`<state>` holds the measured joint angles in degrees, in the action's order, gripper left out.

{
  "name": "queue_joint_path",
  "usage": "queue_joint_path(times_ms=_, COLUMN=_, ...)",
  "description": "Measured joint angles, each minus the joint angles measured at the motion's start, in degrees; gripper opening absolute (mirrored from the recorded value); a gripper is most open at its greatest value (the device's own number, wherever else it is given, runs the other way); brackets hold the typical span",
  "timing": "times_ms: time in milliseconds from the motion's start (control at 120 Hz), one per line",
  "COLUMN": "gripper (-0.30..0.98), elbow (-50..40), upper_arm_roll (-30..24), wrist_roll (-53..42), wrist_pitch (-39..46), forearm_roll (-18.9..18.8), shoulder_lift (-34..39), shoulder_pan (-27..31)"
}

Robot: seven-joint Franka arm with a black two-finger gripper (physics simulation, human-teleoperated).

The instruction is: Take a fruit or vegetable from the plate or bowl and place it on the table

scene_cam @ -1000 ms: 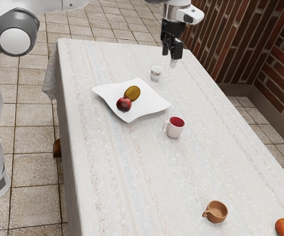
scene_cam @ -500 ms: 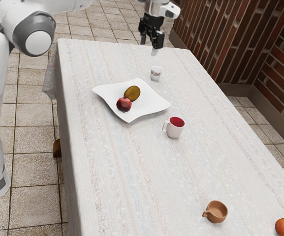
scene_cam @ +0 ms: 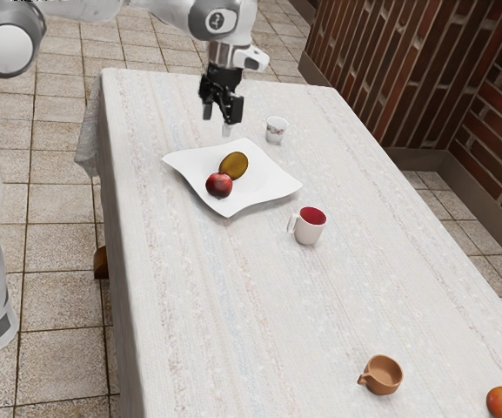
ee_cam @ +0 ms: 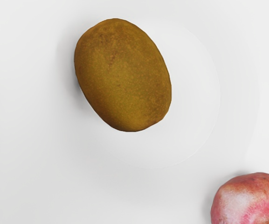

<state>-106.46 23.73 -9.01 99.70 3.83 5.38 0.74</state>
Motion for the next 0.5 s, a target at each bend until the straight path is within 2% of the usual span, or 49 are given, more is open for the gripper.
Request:
queue_joint_path(times_ms=117, gripper=0.69, elbow=-1.9, upper_arm_roll=0.1, wrist_roll=2.0, wrist_pitch=3.2, forearm_roll=-0.7, shoulder_lift=-1.0, shoulder_pan=-1.6)
queue_joint_path(times_ms=500, gripper=0.69, elbow=-2.2, upper_arm_roll=1.3, wrist_roll=10.6, wrist_pitch=8.6, forearm_roll=-0.2, shoulder_lift=-4.6, shoulder_pan=-1.0)
